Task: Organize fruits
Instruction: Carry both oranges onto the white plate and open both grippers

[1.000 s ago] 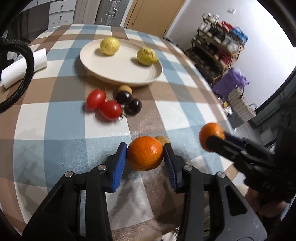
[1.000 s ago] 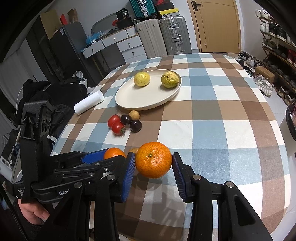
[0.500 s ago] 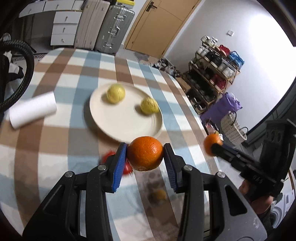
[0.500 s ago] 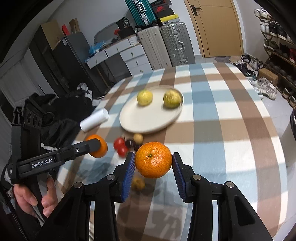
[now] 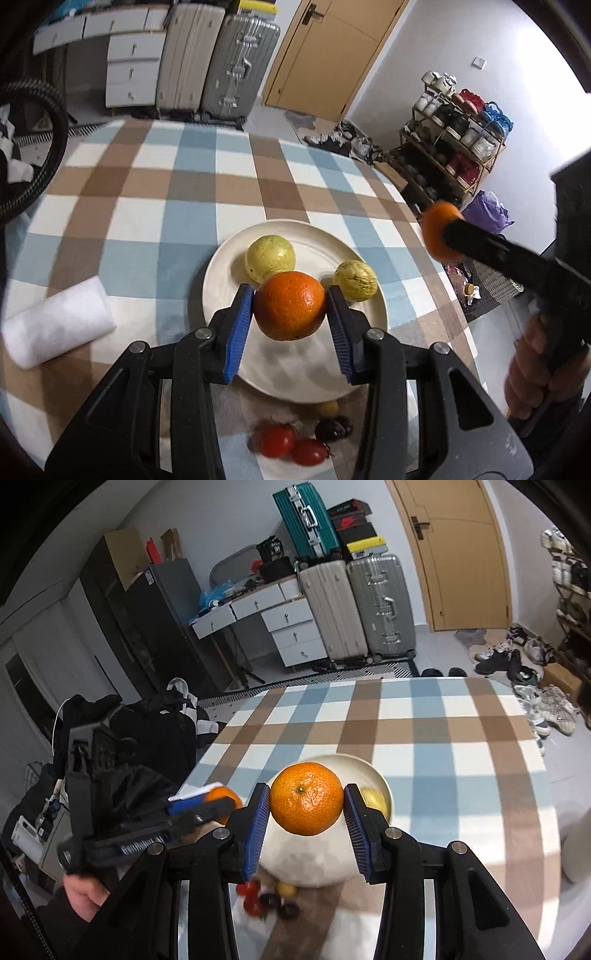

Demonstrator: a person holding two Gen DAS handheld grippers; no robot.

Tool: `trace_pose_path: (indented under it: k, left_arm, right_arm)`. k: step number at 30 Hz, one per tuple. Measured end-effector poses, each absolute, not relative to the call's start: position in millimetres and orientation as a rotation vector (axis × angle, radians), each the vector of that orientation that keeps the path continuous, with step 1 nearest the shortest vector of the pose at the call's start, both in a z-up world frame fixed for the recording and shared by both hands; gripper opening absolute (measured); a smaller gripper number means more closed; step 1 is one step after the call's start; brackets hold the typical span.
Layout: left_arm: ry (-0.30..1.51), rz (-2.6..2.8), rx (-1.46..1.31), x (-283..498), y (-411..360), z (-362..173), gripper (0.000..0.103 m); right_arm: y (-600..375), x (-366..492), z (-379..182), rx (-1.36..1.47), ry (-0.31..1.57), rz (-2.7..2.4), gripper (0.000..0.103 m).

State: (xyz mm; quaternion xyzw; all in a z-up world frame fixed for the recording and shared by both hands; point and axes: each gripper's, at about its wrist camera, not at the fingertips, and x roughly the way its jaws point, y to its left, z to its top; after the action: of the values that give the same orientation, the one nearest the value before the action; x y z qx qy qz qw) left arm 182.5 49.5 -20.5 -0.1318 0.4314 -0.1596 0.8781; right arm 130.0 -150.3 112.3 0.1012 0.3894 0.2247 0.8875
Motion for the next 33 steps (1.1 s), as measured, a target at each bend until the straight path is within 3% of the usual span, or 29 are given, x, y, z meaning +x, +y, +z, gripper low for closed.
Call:
trace_pose_path:
  k: [13,33]
  left_arm:
    - [0.956,-0.349,-0.263,221.4,44.6,-71.6,0.038]
    - [0.969,-0.313,-0.235,222.6,47.0,-93.0,0.038]
  right_arm:
    - [-106.7,243.2,34.7,0.187,1.006,0.466,0.041]
    - [-94.5,280.3,-18.0,0.191,1.096,0.370,0.043]
